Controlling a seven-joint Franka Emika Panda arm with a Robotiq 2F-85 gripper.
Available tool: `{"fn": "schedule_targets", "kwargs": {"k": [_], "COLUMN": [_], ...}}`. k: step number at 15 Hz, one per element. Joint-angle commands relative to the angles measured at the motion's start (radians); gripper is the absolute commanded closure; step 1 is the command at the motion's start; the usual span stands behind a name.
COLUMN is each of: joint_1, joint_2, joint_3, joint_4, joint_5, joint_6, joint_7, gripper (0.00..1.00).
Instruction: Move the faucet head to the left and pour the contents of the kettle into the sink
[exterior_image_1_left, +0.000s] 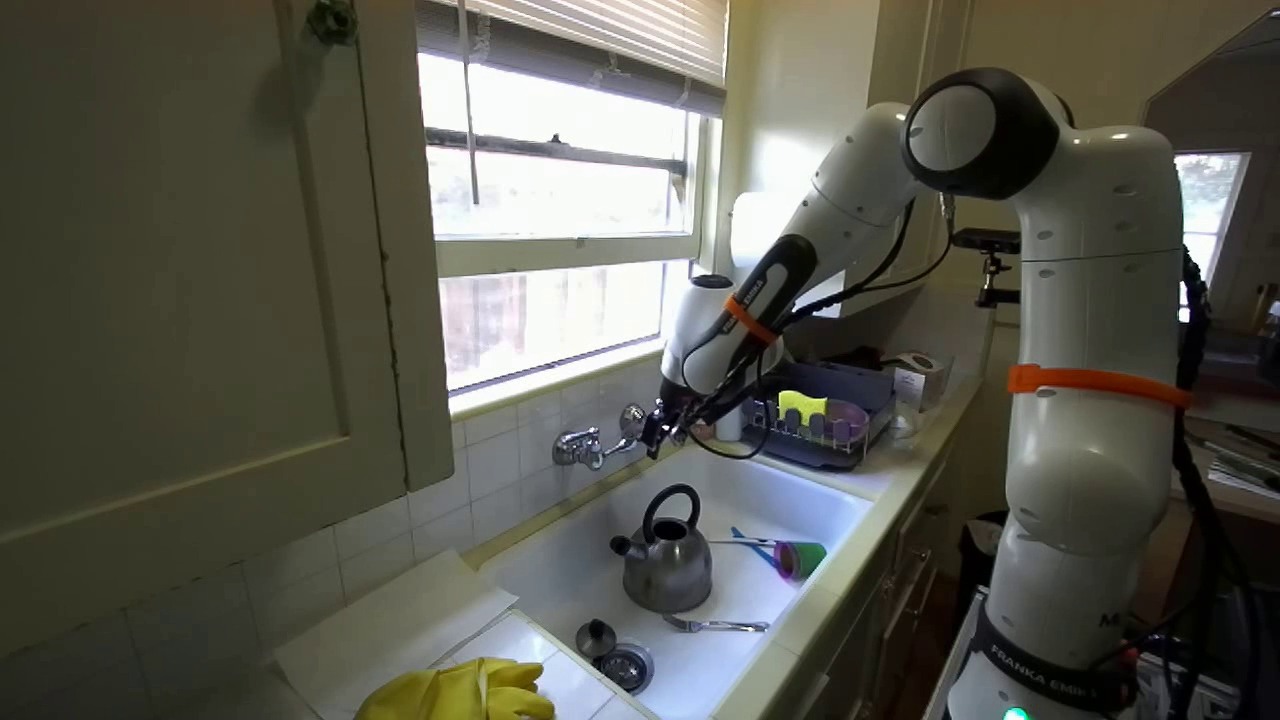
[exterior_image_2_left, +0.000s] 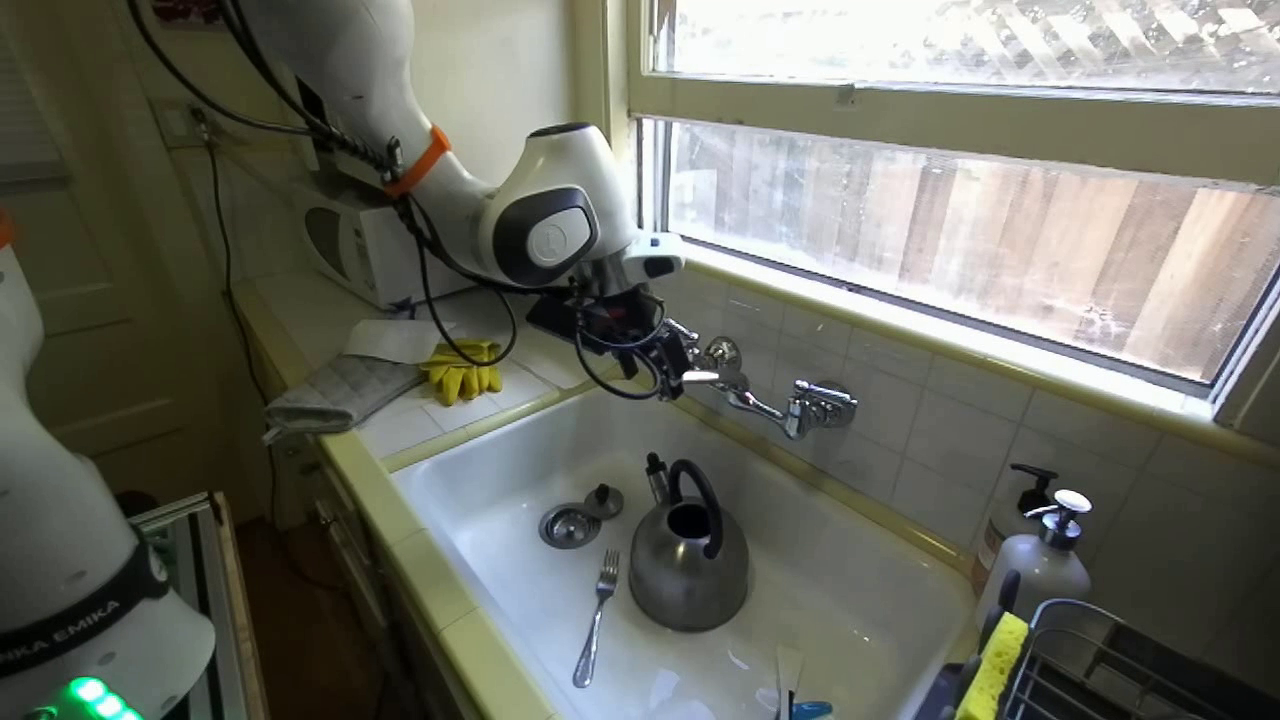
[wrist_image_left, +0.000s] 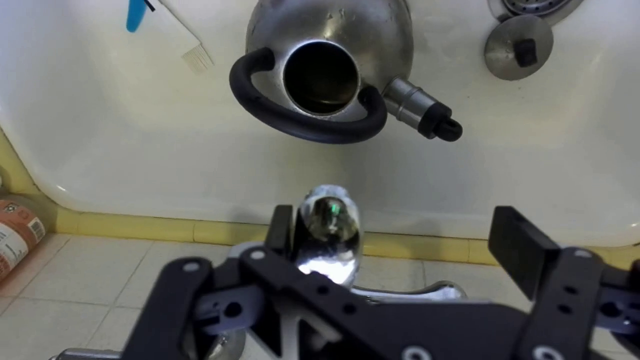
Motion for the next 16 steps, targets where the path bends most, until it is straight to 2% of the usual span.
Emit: {"fn": "schedule_targets", "kwargs": {"k": [1, 3, 8, 16], "joint_1": [0.057, 0.062, 0.097, 0.116], "joint_2": [0.019, 0.035, 0.093, 0.177], "joint_3": [-0.01, 0.013, 0.001, 0.043], "joint_4": [0.035, 0.061, 0.146, 0.274], "joint_5": [0.006, 0.052, 0.021, 0.114], "joint_6": [-0.029, -0.055, -0.055, -0.113], "joint_7": [0.176, 0.192, 0.248, 0.227], "gripper": [0.0, 0.0, 0.0, 0.0]}}
